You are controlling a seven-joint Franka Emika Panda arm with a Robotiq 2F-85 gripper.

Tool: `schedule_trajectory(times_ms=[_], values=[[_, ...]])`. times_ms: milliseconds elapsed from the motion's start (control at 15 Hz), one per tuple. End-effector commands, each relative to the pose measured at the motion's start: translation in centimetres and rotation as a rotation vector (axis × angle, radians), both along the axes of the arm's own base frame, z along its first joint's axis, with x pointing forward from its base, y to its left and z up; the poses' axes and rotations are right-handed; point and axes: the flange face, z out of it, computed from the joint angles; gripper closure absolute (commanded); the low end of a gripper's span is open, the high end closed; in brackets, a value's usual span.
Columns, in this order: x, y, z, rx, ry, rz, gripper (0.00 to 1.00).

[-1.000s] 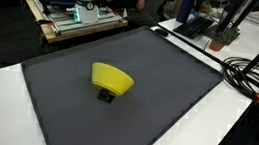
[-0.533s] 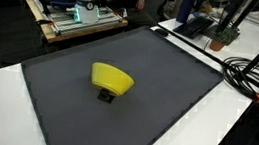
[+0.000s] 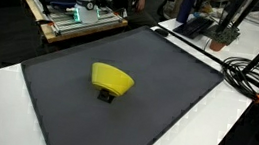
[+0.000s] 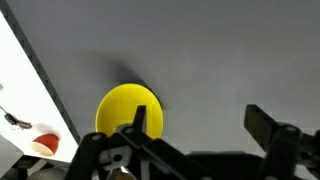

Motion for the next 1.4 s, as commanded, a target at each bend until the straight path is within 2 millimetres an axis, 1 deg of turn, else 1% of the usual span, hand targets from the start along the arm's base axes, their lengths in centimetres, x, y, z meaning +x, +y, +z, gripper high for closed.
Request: schedule_trajectory(times_ms=[0,133,200,267,400,600,667,733,800,933,1067,1333], values=[[0.2,1.1,-3.1,-0.114,0.079,0.15,0.0],[0.2,1.5,-4.6,-0.188,0.111,0.234,0.0],[0.1,1.6,-5.0,-0.237,0.107,0.273,0.0],[0.0,1.5,-4.0,-0.179,0.107,0.21,0.0],[0.0,1.6,-4.8,-0.215,0.119,0.251,0.0],[0.0,1.7,-5.0,-0.221,0.121,0.261,0.0],[0.2,2.1,-5.2,-0.239,0.127,0.294,0.0],[0.7,2.4,-5.8,-0.302,0.165,0.388,0.0],[0.8,2.6,-6.0,-0.33,0.174,0.423,0.0],[1.3,2.8,-7.1,-0.373,0.19,0.528,0.0],[1.7,2.8,-8.0,-0.437,0.216,0.616,0.0],[2.6,1.8,-9.7,-0.61,0.257,0.757,0.0]])
